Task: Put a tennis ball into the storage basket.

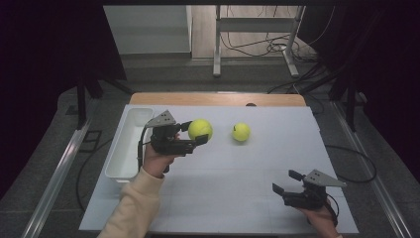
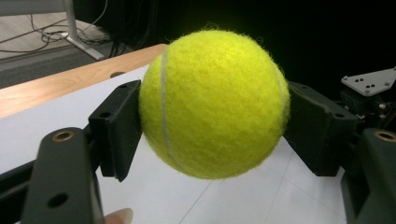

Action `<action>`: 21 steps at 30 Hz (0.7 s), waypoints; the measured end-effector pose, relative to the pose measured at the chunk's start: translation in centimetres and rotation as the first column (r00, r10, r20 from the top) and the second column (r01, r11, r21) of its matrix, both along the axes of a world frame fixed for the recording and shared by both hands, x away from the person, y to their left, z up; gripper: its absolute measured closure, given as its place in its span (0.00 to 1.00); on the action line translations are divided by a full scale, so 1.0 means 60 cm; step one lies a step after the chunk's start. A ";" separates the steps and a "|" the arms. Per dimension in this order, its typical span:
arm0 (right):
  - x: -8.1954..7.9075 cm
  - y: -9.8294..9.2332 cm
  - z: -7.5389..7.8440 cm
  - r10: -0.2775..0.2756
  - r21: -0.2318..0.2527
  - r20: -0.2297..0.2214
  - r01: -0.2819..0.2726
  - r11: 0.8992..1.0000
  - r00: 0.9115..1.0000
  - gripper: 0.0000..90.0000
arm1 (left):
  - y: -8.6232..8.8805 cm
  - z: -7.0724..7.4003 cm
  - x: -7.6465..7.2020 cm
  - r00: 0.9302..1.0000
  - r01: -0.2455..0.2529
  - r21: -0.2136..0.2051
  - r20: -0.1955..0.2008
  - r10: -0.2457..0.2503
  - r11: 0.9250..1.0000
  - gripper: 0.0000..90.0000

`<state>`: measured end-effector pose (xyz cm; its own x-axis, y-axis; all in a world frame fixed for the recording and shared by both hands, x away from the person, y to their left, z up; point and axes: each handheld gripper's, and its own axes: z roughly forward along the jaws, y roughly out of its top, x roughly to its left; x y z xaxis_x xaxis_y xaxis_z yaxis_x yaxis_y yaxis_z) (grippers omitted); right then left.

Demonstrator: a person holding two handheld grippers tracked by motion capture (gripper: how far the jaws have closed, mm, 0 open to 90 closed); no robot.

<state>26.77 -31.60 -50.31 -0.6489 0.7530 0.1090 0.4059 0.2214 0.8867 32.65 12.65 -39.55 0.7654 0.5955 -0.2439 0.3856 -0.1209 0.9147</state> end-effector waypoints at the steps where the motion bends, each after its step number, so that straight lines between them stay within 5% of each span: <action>1: 0.000 0.000 0.000 0.000 0.000 0.000 0.000 1.000 1.000 0.17 | 0.002 0.001 0.000 1.000 -0.003 0.001 0.003 0.003 1.000 0.29; 21: 0.000 0.001 0.000 0.003 -0.002 -0.001 -0.003 1.000 1.000 0.16 | 0.037 0.005 0.005 0.995 -0.094 0.016 0.022 0.093 0.995 0.29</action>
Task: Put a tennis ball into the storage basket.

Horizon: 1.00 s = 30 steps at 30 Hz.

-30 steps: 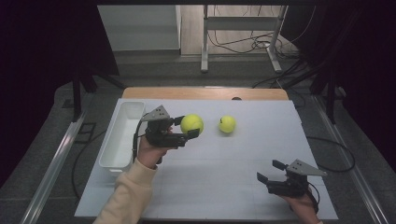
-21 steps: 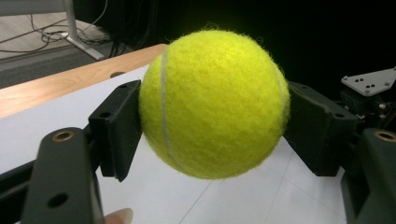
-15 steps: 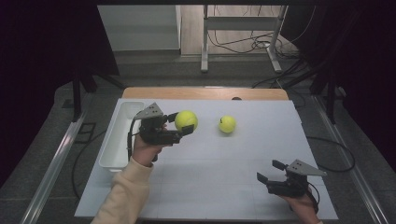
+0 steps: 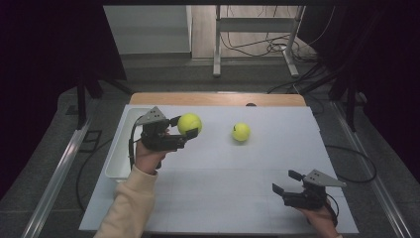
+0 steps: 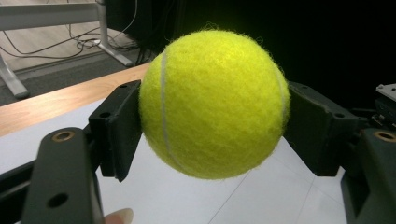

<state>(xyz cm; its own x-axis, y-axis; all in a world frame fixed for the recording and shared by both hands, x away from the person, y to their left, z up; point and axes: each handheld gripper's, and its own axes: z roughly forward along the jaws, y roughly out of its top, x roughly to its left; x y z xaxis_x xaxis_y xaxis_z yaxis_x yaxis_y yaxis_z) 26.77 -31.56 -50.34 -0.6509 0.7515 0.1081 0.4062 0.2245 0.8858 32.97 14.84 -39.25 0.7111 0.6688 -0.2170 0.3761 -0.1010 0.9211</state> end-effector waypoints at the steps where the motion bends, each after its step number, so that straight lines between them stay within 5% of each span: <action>1: 0.000 0.000 0.000 0.000 0.000 0.000 0.000 1.000 1.000 0.17 | 0.002 0.000 0.001 1.000 -0.004 0.000 0.000 0.004 1.000 0.29; 30: 0.000 0.000 -0.001 0.002 -0.005 -0.001 -0.002 1.000 1.000 0.17 | 0.048 -0.001 0.009 0.995 -0.104 -0.025 -0.005 0.104 0.994 0.29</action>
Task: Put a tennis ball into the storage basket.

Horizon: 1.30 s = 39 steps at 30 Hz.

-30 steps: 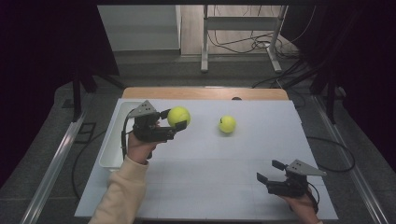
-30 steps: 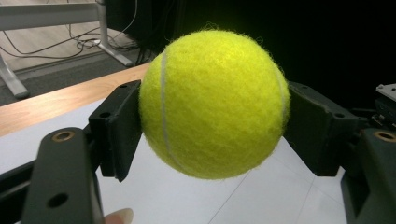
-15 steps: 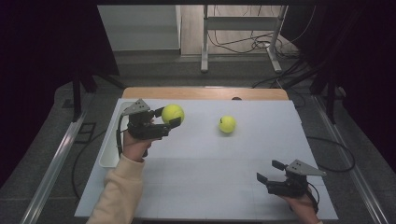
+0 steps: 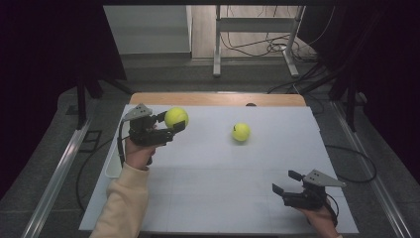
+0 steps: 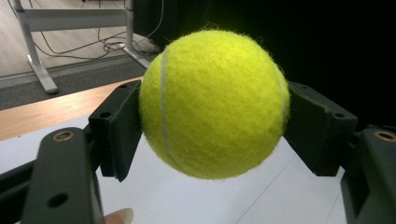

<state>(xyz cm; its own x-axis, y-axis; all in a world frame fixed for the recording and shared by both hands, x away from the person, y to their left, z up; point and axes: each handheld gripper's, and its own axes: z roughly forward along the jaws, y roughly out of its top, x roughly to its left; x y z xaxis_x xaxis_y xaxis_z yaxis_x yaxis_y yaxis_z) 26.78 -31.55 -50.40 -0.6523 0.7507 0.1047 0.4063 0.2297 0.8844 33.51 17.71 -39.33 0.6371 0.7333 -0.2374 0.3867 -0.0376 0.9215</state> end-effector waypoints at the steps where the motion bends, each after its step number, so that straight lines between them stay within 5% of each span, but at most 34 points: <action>1: 0.000 0.000 0.000 0.000 -0.001 0.000 0.000 1.000 1.000 0.17 | 0.002 0.000 0.000 1.000 -0.002 -0.002 0.000 0.002 1.000 0.29; 39: 0.000 0.000 0.000 0.001 0.001 0.003 -0.001 1.000 1.000 0.17 | 0.070 0.000 0.005 0.992 -0.124 -0.036 0.002 0.124 0.992 0.29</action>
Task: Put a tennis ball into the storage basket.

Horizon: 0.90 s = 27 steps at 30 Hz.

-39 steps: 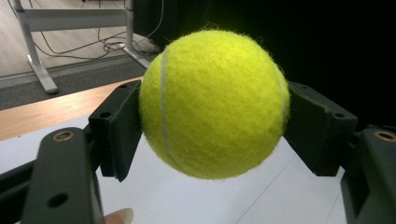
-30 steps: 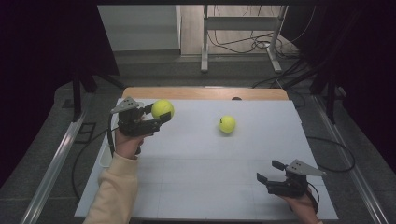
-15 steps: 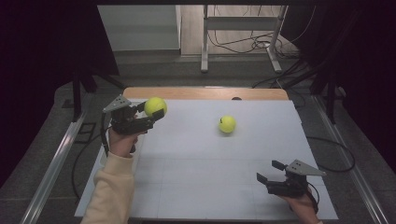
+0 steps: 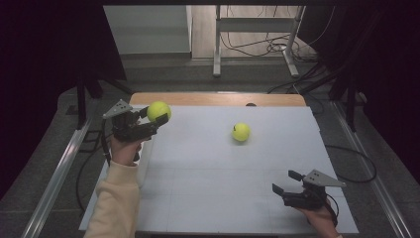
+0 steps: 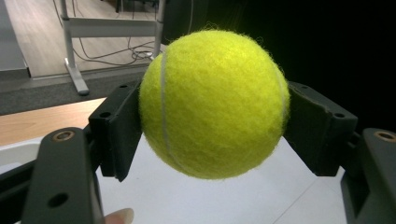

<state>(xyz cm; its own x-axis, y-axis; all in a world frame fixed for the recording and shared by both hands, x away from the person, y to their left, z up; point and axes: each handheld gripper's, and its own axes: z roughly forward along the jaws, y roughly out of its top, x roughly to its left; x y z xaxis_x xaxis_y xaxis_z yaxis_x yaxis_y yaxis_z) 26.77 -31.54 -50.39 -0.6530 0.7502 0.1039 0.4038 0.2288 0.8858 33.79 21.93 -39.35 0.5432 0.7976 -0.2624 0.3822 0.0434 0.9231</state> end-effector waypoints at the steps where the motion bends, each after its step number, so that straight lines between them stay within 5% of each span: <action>1: 0.000 0.000 0.000 -0.001 0.000 -0.001 0.001 1.000 1.000 0.17 | 0.003 0.000 0.000 1.000 -0.005 -0.001 0.000 0.005 1.000 0.29; 27: 0.000 0.001 0.001 0.002 0.004 -0.001 -0.002 1.000 1.000 0.16 | 0.050 -0.002 0.003 0.994 -0.106 -0.010 0.000 0.106 0.994 0.29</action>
<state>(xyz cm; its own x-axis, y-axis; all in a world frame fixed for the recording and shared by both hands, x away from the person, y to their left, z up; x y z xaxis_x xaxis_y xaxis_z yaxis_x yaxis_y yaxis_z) 26.79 -31.46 -50.33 -0.6543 0.7485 0.1077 0.4046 0.2262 0.8861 33.94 24.91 -39.49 0.4561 0.8479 -0.2704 0.3750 0.0924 0.9224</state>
